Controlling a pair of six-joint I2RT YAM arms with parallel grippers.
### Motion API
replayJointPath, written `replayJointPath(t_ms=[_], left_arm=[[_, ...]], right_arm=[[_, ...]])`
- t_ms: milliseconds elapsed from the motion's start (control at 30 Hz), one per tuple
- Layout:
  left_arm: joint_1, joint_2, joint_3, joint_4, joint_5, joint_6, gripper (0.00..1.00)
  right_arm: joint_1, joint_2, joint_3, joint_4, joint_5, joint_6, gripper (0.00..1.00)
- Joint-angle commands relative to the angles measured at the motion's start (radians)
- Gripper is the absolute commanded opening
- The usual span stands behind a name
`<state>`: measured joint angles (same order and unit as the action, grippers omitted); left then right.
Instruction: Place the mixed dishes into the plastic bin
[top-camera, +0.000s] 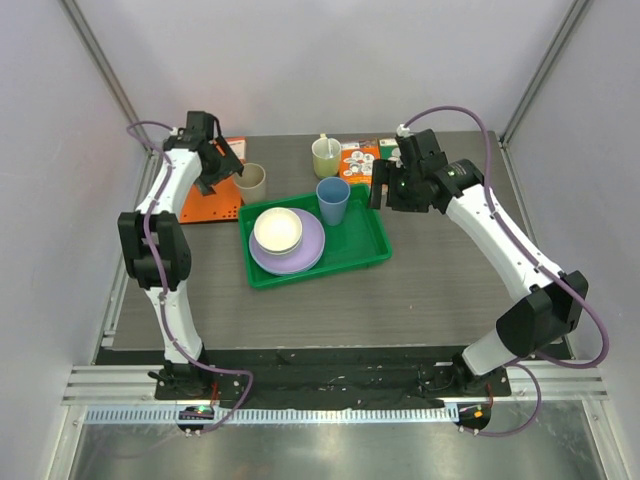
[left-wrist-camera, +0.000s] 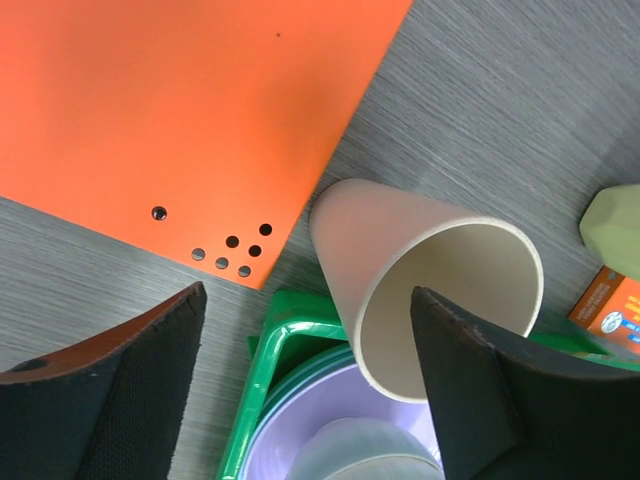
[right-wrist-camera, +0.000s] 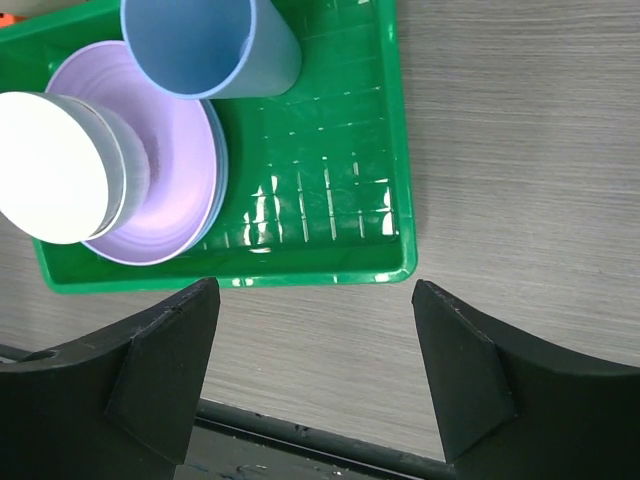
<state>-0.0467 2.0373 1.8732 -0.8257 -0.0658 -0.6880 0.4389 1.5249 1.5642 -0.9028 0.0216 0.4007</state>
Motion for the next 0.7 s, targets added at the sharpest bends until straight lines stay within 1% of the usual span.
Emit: replayJointPath(t_ms=[0,167,200,267,367,400,433,467,533,600,667], left_arm=[[-0.018,-0.011,-0.017,0.039,0.009,-0.019,0.8],[-0.041,-0.008,-0.037,0.088,-0.014,-0.056,0.74],[-0.047,-0.003,-0.033,0.091,-0.017,-0.061,0.71],[-0.067,0.024,-0.002,0.086,-0.029,-0.059,0.68],[-0.09,0.055,0.038,0.069,-0.046,-0.062,0.47],[-0.094,0.057,0.043,0.071,-0.046,-0.067,0.34],[-0.097,0.051,0.041,0.088,-0.042,-0.083,0.26],[-0.102,0.047,0.041,0.105,-0.037,-0.09,0.12],[-0.104,0.044,0.053,0.126,-0.028,-0.103,0.08],[-0.107,0.055,0.079,0.122,-0.017,-0.105,0.01],[-0.105,0.061,0.13,0.093,-0.014,-0.102,0.0]], right_arm=[[-0.025,-0.037,-0.035,0.054,-0.081,0.01,0.83],[-0.046,-0.074,-0.101,0.059,-0.114,0.012,0.84],[-0.055,-0.089,-0.11,0.059,-0.115,0.012,0.83],[-0.066,-0.103,-0.139,0.064,-0.115,0.01,0.84],[-0.091,-0.124,-0.174,0.068,-0.132,0.006,0.84],[-0.095,-0.127,-0.182,0.068,-0.137,0.007,0.84],[-0.101,-0.134,-0.191,0.07,-0.143,0.006,0.84],[-0.103,-0.134,-0.194,0.07,-0.147,0.004,0.84],[-0.111,-0.141,-0.204,0.073,-0.146,0.004,0.84],[-0.114,-0.146,-0.207,0.074,-0.147,0.004,0.83],[-0.12,-0.152,-0.208,0.074,-0.147,0.0,0.83]])
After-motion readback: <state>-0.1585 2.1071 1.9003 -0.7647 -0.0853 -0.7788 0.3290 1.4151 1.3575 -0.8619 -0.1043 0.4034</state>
